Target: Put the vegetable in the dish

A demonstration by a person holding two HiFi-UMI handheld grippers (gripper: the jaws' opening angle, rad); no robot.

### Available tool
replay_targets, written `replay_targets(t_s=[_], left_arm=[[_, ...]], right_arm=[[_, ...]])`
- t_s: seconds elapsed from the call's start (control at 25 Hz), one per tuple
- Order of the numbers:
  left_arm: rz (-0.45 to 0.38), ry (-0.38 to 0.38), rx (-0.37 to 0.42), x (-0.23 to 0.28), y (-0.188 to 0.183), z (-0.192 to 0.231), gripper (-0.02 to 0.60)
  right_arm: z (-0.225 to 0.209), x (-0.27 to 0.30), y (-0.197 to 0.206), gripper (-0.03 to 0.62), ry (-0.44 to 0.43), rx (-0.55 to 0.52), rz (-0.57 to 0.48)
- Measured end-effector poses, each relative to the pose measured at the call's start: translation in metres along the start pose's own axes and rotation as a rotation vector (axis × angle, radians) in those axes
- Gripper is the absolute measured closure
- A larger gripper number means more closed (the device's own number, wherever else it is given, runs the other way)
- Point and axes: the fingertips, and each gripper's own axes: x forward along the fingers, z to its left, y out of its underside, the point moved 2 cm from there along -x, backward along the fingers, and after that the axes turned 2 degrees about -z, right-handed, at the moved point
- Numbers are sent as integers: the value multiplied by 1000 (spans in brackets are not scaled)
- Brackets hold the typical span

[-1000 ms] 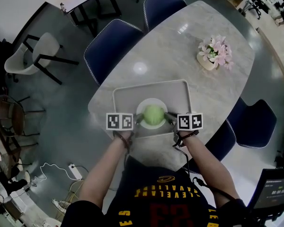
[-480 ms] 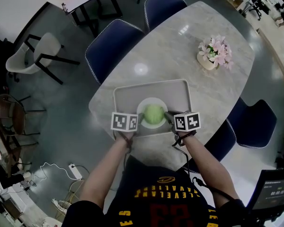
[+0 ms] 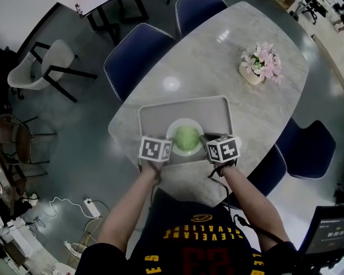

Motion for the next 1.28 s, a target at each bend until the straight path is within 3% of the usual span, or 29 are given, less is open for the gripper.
replay_targets(t_s=[0.44,0.92,1.12,1.28], left_arm=[[21,-31,70,-2,2,0,468],[-58,-27,23,-15,-1,3,509],[-108,17,3,-16,0,-8,560],[-173,71,-39,-27,1,-15,578]], right_arm=[[3,0,0,531,5,-41,-5],[-4,-8,0,542,-5,6,-41],[-8,-17,-2,588,-4,34,-85],[4,-30,-4,588,-35,67,-136]])
